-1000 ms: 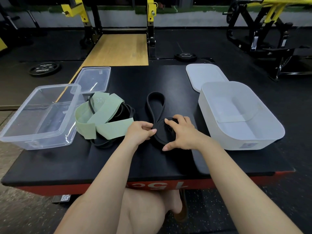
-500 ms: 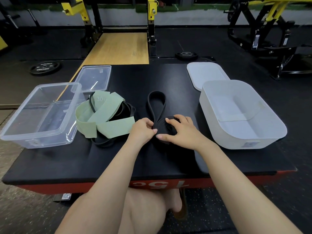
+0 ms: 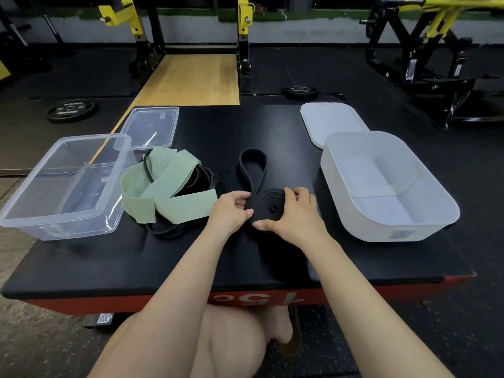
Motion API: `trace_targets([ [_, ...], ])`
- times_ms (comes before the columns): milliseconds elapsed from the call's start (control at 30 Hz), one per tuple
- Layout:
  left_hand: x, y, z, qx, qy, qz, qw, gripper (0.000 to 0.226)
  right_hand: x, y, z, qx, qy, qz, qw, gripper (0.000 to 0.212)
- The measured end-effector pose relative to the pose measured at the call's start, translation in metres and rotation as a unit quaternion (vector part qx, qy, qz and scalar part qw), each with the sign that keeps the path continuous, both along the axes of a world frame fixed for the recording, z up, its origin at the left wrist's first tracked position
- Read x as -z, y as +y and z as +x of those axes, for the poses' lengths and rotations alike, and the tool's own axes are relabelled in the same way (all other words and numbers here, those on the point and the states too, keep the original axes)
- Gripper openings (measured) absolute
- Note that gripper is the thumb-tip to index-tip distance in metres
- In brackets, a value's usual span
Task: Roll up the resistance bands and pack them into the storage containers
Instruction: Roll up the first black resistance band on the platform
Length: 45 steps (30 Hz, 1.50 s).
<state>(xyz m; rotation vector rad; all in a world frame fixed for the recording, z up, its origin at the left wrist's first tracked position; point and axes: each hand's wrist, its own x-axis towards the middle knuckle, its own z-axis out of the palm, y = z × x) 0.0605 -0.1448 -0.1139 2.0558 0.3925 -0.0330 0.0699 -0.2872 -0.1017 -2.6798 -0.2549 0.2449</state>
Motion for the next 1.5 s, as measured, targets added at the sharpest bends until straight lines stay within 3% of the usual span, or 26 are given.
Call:
trace_targets([
  [267,0.001,0.001,0.002,-0.003,-0.001,-0.04,0.999,0.046,0.001,0.007,-0.004,-0.025,-0.023,-0.069,0.997,0.118],
  [433,0.0,0.002,0.003,-0.006,0.011,-0.074,0.997,0.05,0.001,0.001,0.004,-0.058,-0.009,-0.052,0.997,0.117],
  [667,0.003,0.004,0.002,-0.047,-0.002,-0.081,0.996,0.029,-0.005,-0.014,0.017,-0.143,0.043,-0.021,0.989,0.116],
  [1000,0.0,0.007,-0.001,-0.039,0.025,-0.097,0.994,0.025,-0.009,-0.02,0.034,-0.205,0.077,-0.035,0.975,0.116],
  [1267,0.0,0.008,0.0,-0.032,0.038,-0.074,0.996,0.026,-0.012,-0.017,0.028,-0.167,0.06,-0.049,0.983,0.125],
  [1500,0.002,0.006,0.003,-0.031,0.033,-0.068,0.997,0.041,-0.013,-0.01,0.01,-0.091,0.02,-0.093,0.991,0.115],
])
